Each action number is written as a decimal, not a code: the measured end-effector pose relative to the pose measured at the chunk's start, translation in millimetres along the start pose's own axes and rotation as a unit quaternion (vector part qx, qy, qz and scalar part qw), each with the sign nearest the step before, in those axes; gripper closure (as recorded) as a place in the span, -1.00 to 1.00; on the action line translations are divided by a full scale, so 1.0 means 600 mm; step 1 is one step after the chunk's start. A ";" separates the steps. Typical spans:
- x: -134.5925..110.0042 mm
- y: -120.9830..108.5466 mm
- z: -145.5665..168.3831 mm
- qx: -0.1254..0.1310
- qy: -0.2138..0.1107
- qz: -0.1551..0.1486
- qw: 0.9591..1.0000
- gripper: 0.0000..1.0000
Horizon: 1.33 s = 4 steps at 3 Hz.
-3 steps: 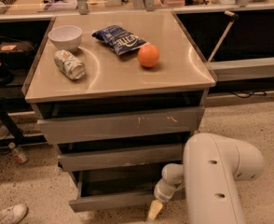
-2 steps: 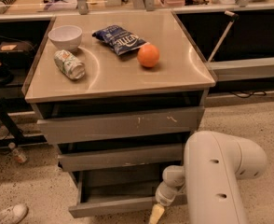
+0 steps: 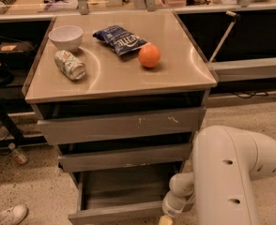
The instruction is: Open bottom drawer
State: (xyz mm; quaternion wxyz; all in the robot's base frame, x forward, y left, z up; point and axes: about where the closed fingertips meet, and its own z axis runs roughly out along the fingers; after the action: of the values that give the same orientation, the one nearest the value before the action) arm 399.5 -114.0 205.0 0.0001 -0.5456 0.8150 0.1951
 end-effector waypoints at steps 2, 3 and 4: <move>-0.034 -0.013 -0.047 0.039 -0.017 -0.009 0.999 -1.00; -0.035 -0.014 -0.049 0.039 -0.018 -0.009 0.999 -1.00; -0.030 -0.024 -0.017 0.029 -0.005 -0.007 1.000 -1.00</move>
Offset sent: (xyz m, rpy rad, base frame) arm 0.0375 0.0069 0.0522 0.0004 -0.1440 -0.0209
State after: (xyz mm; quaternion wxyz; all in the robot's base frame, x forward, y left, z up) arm 421.6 -105.9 214.0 0.0212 -0.5497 0.8167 0.1744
